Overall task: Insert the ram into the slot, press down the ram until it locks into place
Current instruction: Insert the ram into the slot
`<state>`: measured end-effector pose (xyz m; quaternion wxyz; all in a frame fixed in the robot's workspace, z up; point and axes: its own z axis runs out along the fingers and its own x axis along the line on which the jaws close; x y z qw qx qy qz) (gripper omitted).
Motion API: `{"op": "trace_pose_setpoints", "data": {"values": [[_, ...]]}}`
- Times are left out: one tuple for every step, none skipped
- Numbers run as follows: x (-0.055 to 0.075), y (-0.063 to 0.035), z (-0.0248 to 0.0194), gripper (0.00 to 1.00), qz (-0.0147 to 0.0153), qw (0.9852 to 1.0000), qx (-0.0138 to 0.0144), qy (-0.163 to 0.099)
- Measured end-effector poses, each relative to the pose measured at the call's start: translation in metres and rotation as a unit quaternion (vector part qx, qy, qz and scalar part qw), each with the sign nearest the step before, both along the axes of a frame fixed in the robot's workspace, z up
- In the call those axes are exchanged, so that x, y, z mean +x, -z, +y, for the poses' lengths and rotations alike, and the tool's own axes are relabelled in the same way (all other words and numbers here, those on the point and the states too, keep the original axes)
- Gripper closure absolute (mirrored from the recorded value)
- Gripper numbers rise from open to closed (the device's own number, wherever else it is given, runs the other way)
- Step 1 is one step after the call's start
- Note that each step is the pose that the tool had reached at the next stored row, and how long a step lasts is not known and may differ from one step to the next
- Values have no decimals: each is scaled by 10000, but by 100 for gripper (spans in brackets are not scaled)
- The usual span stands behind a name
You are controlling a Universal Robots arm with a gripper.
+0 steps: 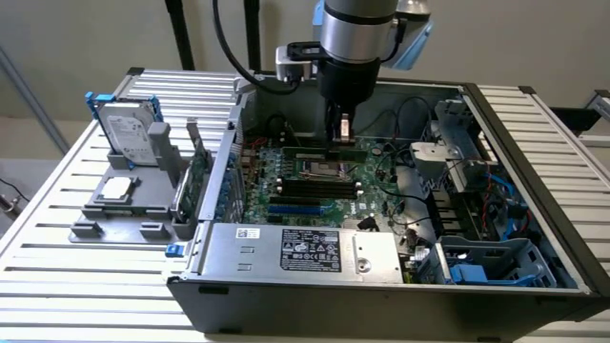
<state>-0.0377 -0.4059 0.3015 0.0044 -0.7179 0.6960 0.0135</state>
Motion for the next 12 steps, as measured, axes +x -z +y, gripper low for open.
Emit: {"op": "trace_pose_setpoints", "data": {"values": [[0, 19, 0, 86, 0, 10000, -1, 0], [0, 36, 0, 86, 0, 10000, -2, 0], [0, 55, 0, 86, 0, 10000, -2, 0], [0, 73, 0, 86, 0, 10000, -3, 0], [0, 92, 0, 86, 0, 10000, -2, 0], [0, 109, 1, 86, 0, 10000, -3, 0], [0, 127, 0, 86, 0, 10000, -3, 0], [0, 146, 0, 86, 0, 10000, -3, 0], [0, 164, 0, 86, 0, 10000, -3, 0], [0, 182, 0, 86, 0, 10000, -3, 0], [0, 201, 0, 86, 0, 10000, -2, 0], [0, 219, 0, 86, 0, 10000, -3, 0]]}}
